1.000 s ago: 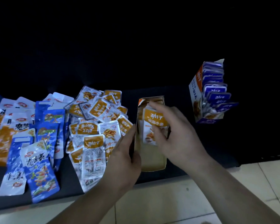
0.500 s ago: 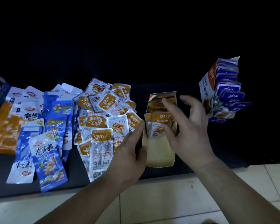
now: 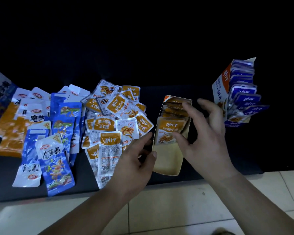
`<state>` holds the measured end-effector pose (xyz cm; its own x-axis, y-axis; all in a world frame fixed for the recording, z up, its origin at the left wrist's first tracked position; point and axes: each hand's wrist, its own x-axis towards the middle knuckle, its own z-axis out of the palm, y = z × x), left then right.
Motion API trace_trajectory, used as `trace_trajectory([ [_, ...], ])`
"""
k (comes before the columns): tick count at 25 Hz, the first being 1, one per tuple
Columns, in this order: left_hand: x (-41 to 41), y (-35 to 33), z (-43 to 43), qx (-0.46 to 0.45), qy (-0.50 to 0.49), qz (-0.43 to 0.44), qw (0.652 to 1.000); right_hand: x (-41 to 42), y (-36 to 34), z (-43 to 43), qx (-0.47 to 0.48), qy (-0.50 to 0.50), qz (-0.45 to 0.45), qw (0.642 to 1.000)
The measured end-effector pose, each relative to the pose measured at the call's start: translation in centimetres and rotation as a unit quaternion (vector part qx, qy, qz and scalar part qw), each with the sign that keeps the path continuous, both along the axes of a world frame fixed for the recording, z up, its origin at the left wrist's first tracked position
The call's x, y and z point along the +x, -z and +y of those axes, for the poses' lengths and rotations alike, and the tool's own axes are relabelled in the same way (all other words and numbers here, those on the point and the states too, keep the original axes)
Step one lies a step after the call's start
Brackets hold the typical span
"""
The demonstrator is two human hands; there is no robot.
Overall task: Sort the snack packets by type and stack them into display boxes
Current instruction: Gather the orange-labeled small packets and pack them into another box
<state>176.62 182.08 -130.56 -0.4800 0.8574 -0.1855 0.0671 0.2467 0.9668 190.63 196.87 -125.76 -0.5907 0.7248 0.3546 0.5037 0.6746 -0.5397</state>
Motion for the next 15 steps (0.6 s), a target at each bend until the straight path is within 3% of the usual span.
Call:
trace_trajectory([
  [3, -0.1, 0.5, -0.6, 0.003, -0.013, -0.008, 1.000, -0.9, -1.3, -0.7, 0.010, -0.009, 0.003, 1.000],
  [6, -0.2, 0.0, -2.1, 0.003, -0.039, 0.012, 0.999, -2.9, -2.7, -3.2, 0.010, -0.038, 0.062, 0.997],
  [7, -0.8, -0.1, -2.9, 0.015, -0.049, 0.055, 0.997, -3.9, -2.6, -5.0, -0.020, -0.052, 0.089, 0.994],
  [9, -3.0, -0.1, -4.8, 0.012, -0.079, 0.211, 0.974, -5.7, -1.7, -9.4, -0.176, -0.073, 0.139, 0.972],
  [11, -6.3, 0.1, -6.7, -0.069, -0.120, 0.345, 0.928, -7.3, -0.2, -12.7, -0.369, -0.076, 0.146, 0.915],
  [12, -7.4, 0.1, -7.3, -0.136, -0.130, 0.375, 0.908, -7.5, 0.8, -13.6, -0.404, -0.070, 0.119, 0.904],
  [15, -7.8, 0.2, -7.3, -0.277, -0.080, 0.382, 0.878, -8.0, 2.6, -13.9, -0.360, -0.002, 0.035, 0.932],
])
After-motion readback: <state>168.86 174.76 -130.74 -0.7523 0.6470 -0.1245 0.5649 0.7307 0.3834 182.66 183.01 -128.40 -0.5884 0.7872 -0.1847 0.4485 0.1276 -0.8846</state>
